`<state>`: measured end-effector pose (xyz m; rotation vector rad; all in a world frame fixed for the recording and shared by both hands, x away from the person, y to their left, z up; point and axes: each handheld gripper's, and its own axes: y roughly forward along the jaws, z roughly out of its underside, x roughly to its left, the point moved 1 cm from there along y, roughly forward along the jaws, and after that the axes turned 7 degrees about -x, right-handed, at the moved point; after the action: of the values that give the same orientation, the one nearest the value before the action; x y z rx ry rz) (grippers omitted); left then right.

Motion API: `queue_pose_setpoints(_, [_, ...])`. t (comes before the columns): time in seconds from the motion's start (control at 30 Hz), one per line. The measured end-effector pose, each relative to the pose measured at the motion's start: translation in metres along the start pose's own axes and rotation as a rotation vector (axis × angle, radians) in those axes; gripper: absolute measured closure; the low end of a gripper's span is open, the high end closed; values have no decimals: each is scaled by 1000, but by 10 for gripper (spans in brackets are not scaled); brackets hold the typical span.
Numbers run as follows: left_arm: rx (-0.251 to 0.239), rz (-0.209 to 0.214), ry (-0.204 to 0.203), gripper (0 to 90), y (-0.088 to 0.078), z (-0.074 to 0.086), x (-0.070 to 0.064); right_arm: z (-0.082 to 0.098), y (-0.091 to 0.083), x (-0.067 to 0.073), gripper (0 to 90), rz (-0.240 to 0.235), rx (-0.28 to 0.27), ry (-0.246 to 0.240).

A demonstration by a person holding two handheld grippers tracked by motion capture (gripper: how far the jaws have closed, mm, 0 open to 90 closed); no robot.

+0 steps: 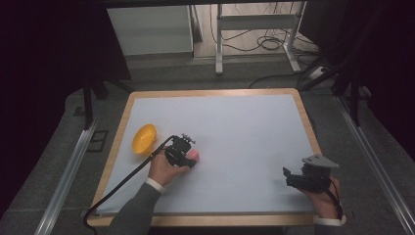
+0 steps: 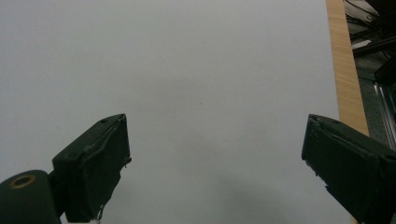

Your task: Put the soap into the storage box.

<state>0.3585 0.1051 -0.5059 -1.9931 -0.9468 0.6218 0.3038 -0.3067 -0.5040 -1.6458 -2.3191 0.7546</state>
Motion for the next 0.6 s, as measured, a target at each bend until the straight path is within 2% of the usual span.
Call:
queue_pose_setpoints(0.23, [-22, 11, 9, 601, -6, -1, 1, -1, 0, 0, 75, -1, -4, -2])
queue_pose_setpoints(0.6, [-68, 18, 13, 601, -25, -2, 7, -1, -1, 1, 75, 2, -6, -4])
